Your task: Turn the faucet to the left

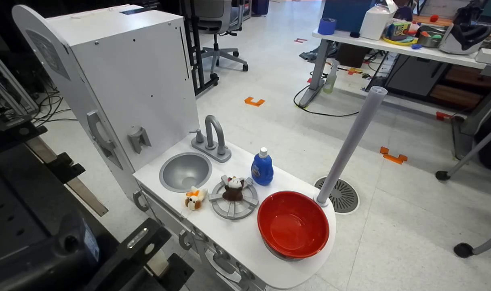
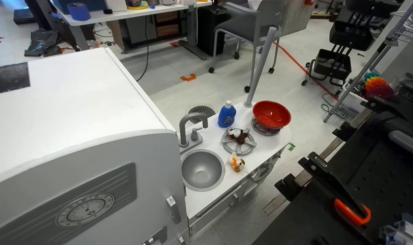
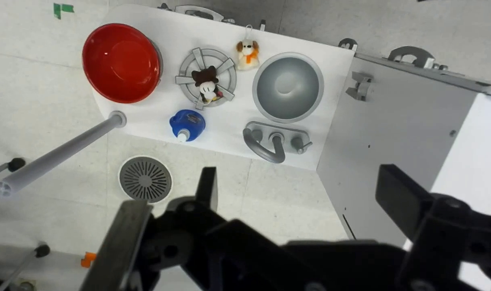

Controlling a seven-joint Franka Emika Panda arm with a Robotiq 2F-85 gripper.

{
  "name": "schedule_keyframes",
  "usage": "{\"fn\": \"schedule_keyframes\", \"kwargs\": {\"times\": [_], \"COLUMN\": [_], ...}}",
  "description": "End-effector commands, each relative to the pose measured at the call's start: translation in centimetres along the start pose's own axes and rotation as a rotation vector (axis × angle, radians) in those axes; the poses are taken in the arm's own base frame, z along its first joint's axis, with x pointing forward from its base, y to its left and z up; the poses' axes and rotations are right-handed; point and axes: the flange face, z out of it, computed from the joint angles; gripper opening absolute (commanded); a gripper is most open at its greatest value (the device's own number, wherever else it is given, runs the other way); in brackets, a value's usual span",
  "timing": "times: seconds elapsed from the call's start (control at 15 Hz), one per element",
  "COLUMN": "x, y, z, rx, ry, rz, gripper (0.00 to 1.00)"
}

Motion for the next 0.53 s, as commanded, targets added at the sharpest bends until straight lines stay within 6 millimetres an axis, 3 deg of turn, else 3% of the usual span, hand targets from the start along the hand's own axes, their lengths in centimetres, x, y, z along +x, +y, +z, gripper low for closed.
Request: {"fn": "schedule_keyframes", "kwargs": {"times": [0.0, 0.47], "x": [4.8, 11.3], "y": [2.4, 5.8], "z": [7.3, 22.4], "rx": [0.015, 0.031], "ry": [-0.040, 0.033], "rz": [0.002, -0.038], "gripper": [1.00, 1.00]}}
